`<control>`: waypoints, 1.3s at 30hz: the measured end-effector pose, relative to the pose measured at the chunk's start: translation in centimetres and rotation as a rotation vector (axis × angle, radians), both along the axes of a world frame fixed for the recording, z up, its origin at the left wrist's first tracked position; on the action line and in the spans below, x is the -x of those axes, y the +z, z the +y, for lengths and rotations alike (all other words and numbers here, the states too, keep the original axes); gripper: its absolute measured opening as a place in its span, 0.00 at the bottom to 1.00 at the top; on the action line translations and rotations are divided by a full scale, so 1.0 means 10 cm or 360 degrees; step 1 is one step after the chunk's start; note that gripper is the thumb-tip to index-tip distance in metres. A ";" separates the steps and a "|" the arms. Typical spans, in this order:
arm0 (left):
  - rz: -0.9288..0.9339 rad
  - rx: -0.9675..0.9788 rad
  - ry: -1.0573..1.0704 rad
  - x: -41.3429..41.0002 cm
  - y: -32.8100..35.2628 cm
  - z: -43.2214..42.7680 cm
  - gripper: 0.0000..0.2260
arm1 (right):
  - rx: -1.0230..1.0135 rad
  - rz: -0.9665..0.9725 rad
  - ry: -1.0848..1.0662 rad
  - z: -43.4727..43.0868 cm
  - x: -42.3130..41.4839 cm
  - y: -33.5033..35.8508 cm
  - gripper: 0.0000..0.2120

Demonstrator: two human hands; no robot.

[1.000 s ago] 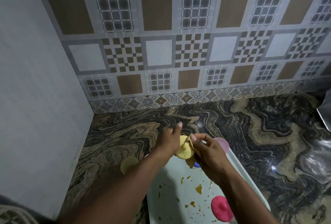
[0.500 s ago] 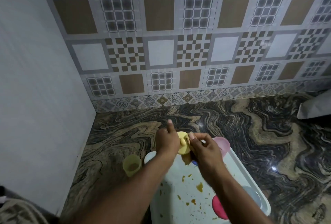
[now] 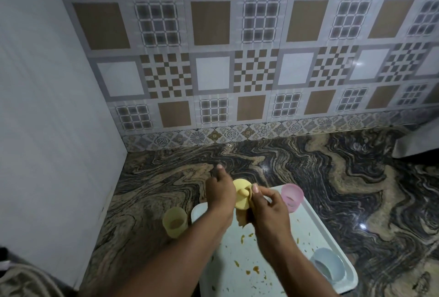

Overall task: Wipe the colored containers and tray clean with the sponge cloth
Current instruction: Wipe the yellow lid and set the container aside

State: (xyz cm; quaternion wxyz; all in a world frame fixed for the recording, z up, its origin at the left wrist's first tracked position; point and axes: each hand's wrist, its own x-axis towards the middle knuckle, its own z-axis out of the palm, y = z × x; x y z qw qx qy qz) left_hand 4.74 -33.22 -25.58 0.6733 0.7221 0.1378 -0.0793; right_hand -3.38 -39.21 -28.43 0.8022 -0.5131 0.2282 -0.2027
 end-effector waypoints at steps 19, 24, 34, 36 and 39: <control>0.0261 0.0010 -0.0301 0.04 -0.08 0.09 0.24 | 0.0038 0.0156 -0.0005 -0.07 0.03 -0.01 0.14; 0.0298 -0.0154 -0.0953 -0.14 0.07 0.16 0.27 | 0.0199 0.0224 0.0616 -0.49 0.05 0.35 0.19; 0.0359 0.0085 -0.0554 0.05 -0.04 0.13 0.26 | 0.0039 0.0217 0.0285 -0.26 0.07 0.22 0.18; 0.0456 0.0042 -0.0904 -0.05 -0.02 0.19 0.28 | 0.0157 0.0271 0.0621 -0.46 0.11 0.41 0.19; 0.0163 -0.0148 -0.0745 -0.01 0.13 0.08 0.23 | 0.0199 0.0213 0.0557 -0.40 0.07 0.46 0.18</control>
